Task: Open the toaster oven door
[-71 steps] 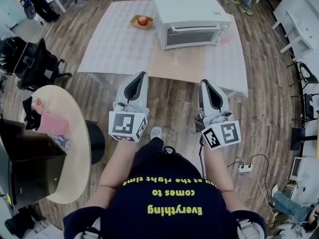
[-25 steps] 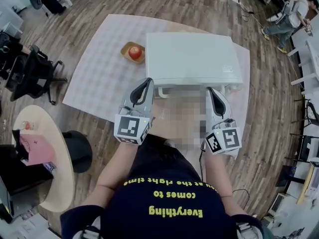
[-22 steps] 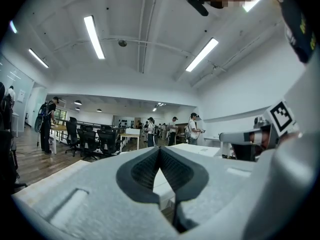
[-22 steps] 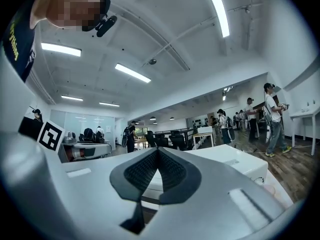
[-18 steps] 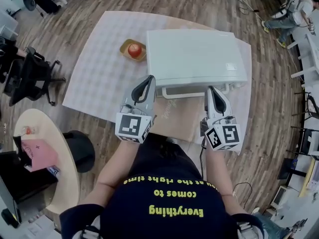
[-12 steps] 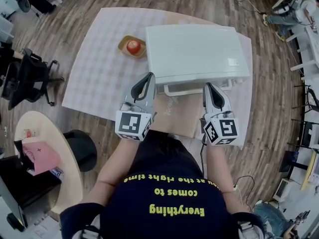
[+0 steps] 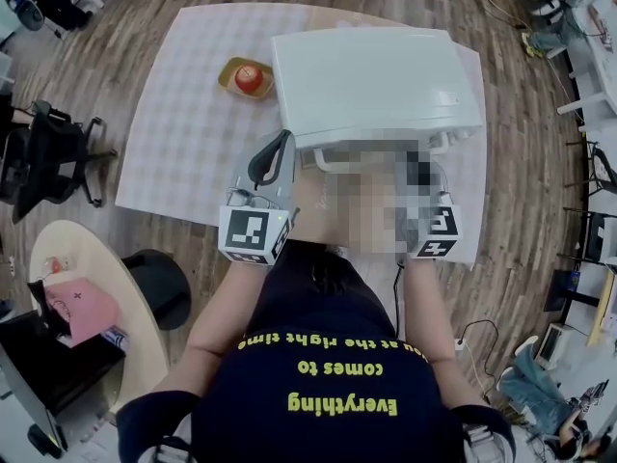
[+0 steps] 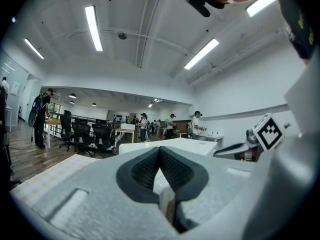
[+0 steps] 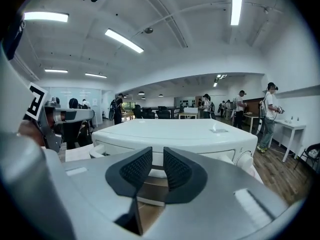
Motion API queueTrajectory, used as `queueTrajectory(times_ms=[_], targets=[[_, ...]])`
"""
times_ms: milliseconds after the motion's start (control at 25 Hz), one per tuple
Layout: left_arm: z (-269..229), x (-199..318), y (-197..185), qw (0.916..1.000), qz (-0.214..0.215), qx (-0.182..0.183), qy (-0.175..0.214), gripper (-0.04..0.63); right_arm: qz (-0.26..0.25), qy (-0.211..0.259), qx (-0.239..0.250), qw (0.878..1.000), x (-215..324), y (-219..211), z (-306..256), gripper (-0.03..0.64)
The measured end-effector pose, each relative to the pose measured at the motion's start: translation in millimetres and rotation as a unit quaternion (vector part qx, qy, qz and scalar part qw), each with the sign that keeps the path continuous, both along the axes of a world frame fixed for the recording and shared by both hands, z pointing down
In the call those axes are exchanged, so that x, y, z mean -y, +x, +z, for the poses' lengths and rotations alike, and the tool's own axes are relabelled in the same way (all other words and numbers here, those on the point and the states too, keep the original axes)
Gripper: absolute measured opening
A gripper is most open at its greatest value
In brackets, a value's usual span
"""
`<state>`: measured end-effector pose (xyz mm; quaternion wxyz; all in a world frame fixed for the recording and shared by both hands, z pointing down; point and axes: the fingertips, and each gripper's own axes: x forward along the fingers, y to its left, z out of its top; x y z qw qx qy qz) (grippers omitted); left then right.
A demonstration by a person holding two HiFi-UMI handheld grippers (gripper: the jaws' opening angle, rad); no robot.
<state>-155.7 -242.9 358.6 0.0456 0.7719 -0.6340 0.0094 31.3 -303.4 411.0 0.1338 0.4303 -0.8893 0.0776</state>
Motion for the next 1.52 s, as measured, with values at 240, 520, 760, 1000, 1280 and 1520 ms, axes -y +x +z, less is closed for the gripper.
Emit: queueTrajectory(times_ms=[240, 520, 760, 1000, 1280, 1520], targets=[[1.0, -5.9, 0.4, 1.0, 0.002, 0.002, -0.003, 0.002, 0.015, -0.017, -0.001, 1.0, 4.0, 6.0, 6.6, 0.153], [1.5, -10.9, -2.8, 1.0, -0.001, 0.006, -0.005, 0.002, 0.022, -0.018, -0.026, 0.999, 5.6, 9.1, 12.5, 0.193], [3.0, -12.0, -2.3, 1.0, 0.0, 0.007, -0.006, 0.002, 0.021, -0.042, -0.015, 0.999, 6.9, 11.9, 16.4, 0.212], [1.7, -11.8, -1.8, 0.9999, 0.001, 0.01, -0.006, 0.002, 0.025, -0.024, -0.04, 0.999, 3.8, 14.5, 15.0, 0.229], [2.5, -14.7, 0.9, 0.9999, 0.003, 0.016, -0.007, 0.002, 0.062, -0.004, -0.049, 0.997, 0.1, 26.8, 15.3, 0.3], [5.3, -14.9, 7.5, 0.9997, 0.013, 0.019, -0.01, 0.002, 0.098, 0.0, -0.036, 0.995, -7.6, 40.5, 18.4, 0.372]])
